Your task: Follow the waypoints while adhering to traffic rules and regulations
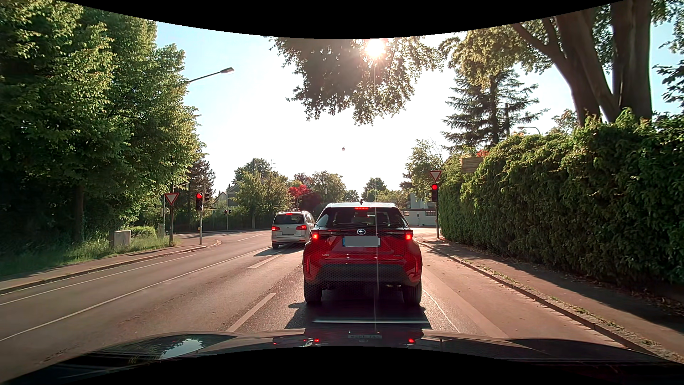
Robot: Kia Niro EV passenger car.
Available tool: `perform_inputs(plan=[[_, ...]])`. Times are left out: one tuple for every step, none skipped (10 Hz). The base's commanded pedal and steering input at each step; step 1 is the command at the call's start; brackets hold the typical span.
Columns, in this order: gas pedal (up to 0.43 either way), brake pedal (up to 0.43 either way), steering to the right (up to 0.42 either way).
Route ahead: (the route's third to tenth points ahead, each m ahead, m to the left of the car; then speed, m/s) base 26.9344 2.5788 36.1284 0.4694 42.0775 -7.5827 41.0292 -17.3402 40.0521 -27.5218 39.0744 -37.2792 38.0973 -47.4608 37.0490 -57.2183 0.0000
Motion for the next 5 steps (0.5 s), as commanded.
perform_inputs(plan=[[0.0, 0.25, -0.007], [0.0, 0.25, -0.007], [0.0, 0.25, -0.007], [0.0, 0.25, -0.007], [0.0, 0.25, -0.007]])
